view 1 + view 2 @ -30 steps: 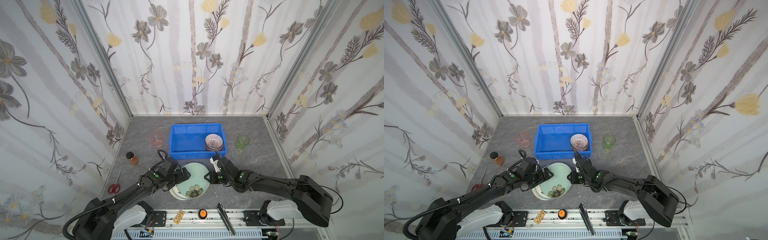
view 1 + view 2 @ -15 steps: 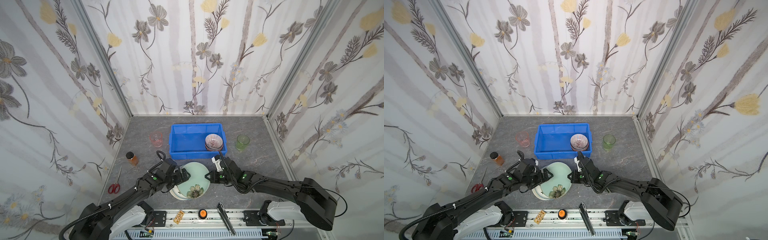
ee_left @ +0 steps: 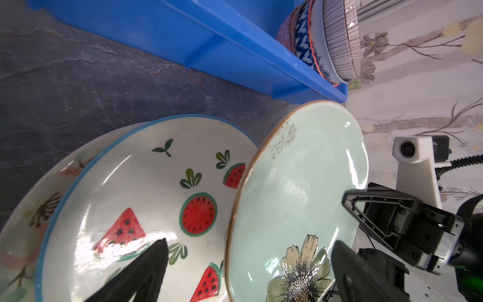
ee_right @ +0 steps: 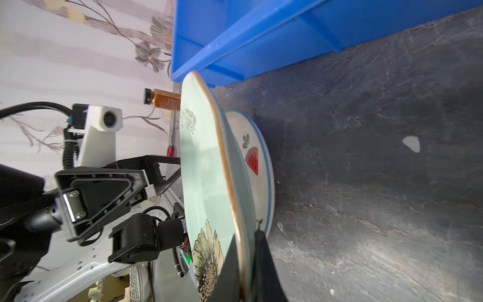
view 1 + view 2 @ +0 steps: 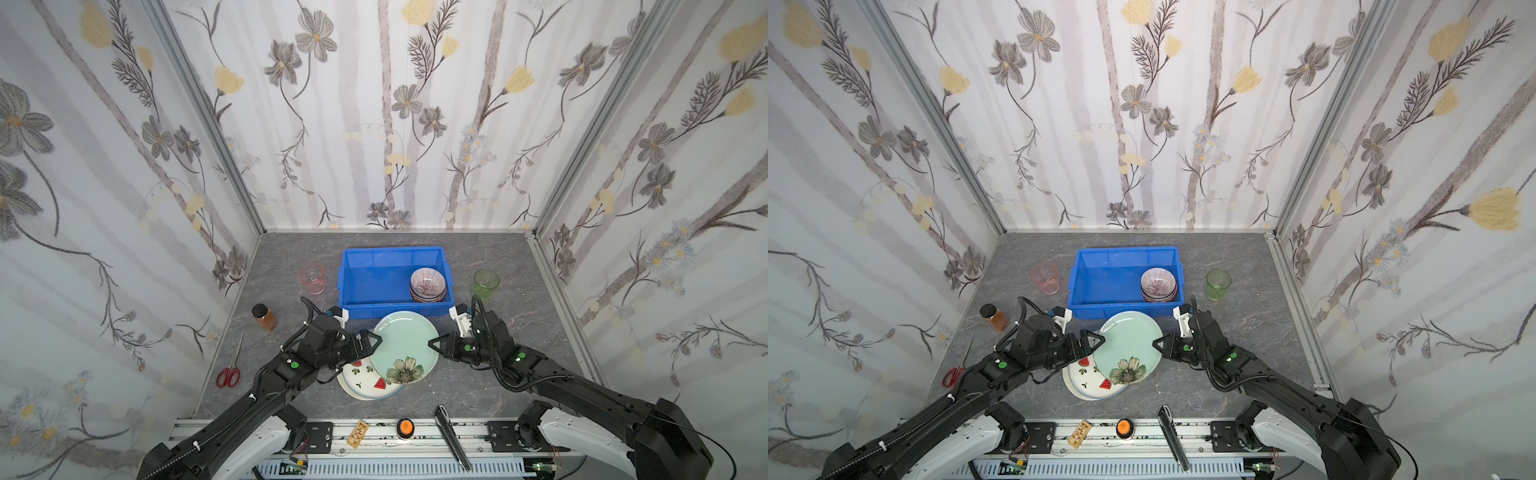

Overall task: Place the mixed dishes into the plastic bin
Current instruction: 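Grip the pale green plate rims with both grippers and tilt it up, then lift the pale green plate upright with the left gripper while the right gripper releases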

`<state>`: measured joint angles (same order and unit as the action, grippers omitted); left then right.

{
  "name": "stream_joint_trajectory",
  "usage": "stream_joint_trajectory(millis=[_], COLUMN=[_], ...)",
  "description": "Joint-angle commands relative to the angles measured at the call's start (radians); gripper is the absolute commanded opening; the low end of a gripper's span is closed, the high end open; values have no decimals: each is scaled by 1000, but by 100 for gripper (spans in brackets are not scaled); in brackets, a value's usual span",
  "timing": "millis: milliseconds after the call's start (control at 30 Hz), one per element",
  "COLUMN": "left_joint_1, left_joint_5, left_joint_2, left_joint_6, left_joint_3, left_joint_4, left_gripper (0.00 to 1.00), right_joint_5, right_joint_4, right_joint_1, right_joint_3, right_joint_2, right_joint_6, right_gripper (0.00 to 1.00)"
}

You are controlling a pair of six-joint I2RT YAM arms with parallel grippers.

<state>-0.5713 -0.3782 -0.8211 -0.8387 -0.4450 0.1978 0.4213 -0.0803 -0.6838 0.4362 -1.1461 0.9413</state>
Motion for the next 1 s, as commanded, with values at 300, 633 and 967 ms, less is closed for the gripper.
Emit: stream_joint_trajectory(millis=[300,633,967], left_joint_1=[42,56,68], left_joint_5=[-222,-268,-280], left_joint_2=[13,25,19], left_joint_6=[-76,-160,-163], left_joint_3=[31,98,99], left_joint_4=[-327,-457,-460], left_gripper=[83,42,11], right_joint_5=[176,209,211], right_joint_4=[-191,-230,-239], right_joint_1=[53,83,99], right_joint_3=[-4,25,33], right_joint_2=[69,36,-5], right_joint_6=[91,97,88], right_gripper=[0,0,0])
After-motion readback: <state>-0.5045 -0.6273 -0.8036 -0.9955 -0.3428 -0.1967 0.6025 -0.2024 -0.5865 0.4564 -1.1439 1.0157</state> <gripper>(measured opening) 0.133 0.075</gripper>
